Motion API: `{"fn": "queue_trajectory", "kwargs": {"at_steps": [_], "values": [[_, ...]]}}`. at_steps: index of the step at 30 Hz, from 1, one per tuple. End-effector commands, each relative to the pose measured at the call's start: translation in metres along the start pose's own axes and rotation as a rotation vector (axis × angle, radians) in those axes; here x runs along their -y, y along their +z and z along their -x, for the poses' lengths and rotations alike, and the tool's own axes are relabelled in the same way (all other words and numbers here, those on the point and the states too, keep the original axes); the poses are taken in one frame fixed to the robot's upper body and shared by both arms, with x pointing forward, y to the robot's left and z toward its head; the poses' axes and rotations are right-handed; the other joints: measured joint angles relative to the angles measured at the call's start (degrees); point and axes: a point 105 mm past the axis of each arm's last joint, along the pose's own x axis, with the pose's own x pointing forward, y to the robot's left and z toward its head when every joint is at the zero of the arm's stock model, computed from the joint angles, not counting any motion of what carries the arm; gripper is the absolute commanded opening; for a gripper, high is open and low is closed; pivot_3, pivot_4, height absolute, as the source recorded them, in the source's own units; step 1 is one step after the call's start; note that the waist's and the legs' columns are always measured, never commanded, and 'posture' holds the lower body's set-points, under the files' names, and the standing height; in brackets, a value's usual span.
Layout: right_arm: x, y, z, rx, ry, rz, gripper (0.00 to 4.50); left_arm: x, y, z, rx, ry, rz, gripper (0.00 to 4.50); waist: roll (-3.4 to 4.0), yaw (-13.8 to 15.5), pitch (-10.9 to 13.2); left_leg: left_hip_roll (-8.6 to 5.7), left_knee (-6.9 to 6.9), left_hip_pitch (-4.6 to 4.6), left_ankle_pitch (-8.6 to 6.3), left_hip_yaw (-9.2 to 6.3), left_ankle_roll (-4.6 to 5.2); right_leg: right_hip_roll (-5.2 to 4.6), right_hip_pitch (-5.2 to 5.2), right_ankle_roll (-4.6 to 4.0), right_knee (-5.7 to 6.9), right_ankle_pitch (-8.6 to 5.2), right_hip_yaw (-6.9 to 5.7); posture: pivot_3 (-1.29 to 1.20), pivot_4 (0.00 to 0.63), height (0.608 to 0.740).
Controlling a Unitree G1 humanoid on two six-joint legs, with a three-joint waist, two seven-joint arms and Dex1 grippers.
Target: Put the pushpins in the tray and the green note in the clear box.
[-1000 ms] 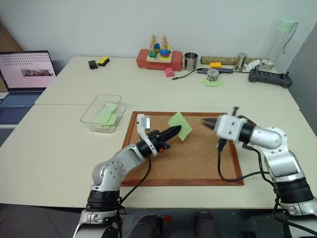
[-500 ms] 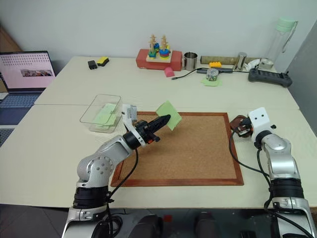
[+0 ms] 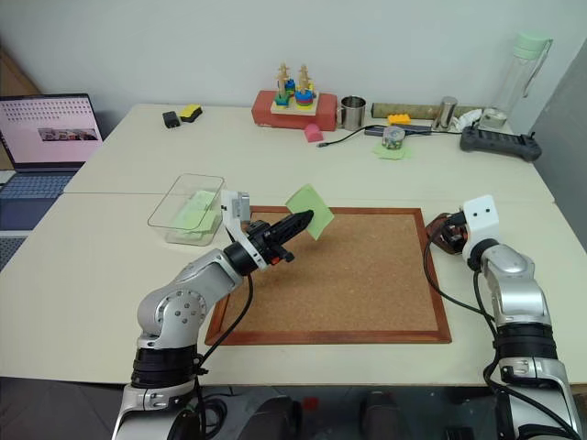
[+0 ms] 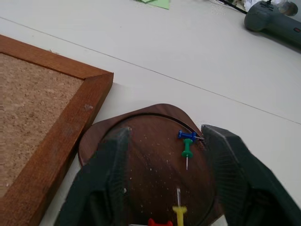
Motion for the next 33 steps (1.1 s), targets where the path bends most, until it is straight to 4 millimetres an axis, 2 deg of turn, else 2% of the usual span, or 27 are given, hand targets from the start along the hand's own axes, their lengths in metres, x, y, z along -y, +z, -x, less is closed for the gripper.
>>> {"fn": "queue_trajectory", "kwargs": {"at_steps": [1,2,3,7,9,12,16,22,26,30,33], "values": [[-0.004,0.049,0.015,0.17,0.096,0.07,3.52,0.0,0.027,0.008,0.074,0.033,-0.105,0.0,0.0,-0.1,0.0,0.0,0.0,0.0,0.0,-0.01,0.0,0.01,0.0,0.0,0.0,0.0,0.0,0.0,0.15,0.74],[-0.014,0.058,0.02,0.205,0.168,0.097,3.52,-0.004,0.032,0.012,0.084,0.061,-0.132,0.0,0.0,-0.1,0.0,0.0,0.0,-0.01,0.0,-0.02,0.0,0.01,0.0,0.0,0.0,0.0,0.0,0.0,0.15,0.74],[-0.036,0.073,0.03,0.271,0.32,0.137,3.52,-0.012,0.041,0.017,0.098,0.121,-0.191,0.0,0.0,-0.1,0.0,0.0,0.0,-0.01,0.0,-0.02,0.0,0.01,0.0,0.0,-0.01,0.0,-0.02,0.0,0.15,0.74],[-0.092,0.108,0.067,0.415,0.686,0.2,3.52,-0.038,0.068,0.04,0.123,0.313,-0.41,0.0,0.0,-0.3,0.0,0.03,-0.03,0.01,-0.01,-0.12,0.01,0.08,-0.01,0.01,-0.01,-0.01,-0.04,0.0,0.15,0.74],[-0.109,0.12,0.078,0.448,0.786,0.203,3.52,-0.048,0.081,0.051,0.133,0.393,-0.51,0.0,0.0,-0.4,0.0,0.04,-0.03,0.01,-0.01,-0.2,0.01,0.1,-0.01,0.01,0.0,-0.01,-0.05,0.0,0.15,0.74],[-0.121,0.131,0.083,0.462,0.864,0.197,3.52,-0.064,0.099,0.068,0.152,0.528,-0.638,0.0,0.0,-0.1,0.0,0.06,-0.01,0.0,-0.01,-0.26,0.01,0.02,0.01,0.01,-0.02,-0.01,-0.06,0.0,0.15,0.74],[-0.131,0.136,0.084,0.463,0.918,0.189,3.52,-0.092,0.118,0.094,0.177,0.74,-0.72,0.0,-0.02,0.1,0.0,0.07,0.03,0.0,-0.01,-0.25,0.01,-0.04,0.01,0.04,-0.04,0.02,-0.04,0.0,0.15,0.74],[-0.136,0.133,0.084,0.449,0.94,0.186,3.52,-0.109,0.123,0.103,0.137,0.822,-0.769,0.0,-0.03,0.5,0.0,0.07,0.01,-0.19,-0.01,-0.31,0.01,-0.09,-0.11,0.04,-0.04,0.02,-0.17,0.0,0.15,0.74],[-0.137,0.132,0.085,0.446,0.947,0.186,3.52,-0.117,0.118,0.102,0.092,0.829,-0.758,0.0,-0.03,0.3,0.0,0.06,0.02,-0.4,0.0,-0.29,0.0,-0.1,-0.4,0.05,0.02,0.04,-0.11,0.0,0.15,0.74],[-0.137,0.132,0.086,0.441,0.949,0.188,3.55,-0.122,0.118,0.103,0.073,0.843,-0.755,0.69,-0.03,0.3,0.0,0.05,0.0,-0.45,0.0,-0.24,0.0,-0.08,-0.56,0.05,0.14,0.04,-0.09,0.0,0.15,0.74],[-0.136,0.131,0.087,0.436,0.947,0.188,3.55,-0.123,0.118,0.103,0.072,0.846,-0.756,1.42,-0.03,0.3,0.0,0.06,0.0,-0.51,0.0,-0.18,0.0,-0.08,-0.69,0.03,0.19,0.06,-0.03,0.0,0.15,0.74]]}}
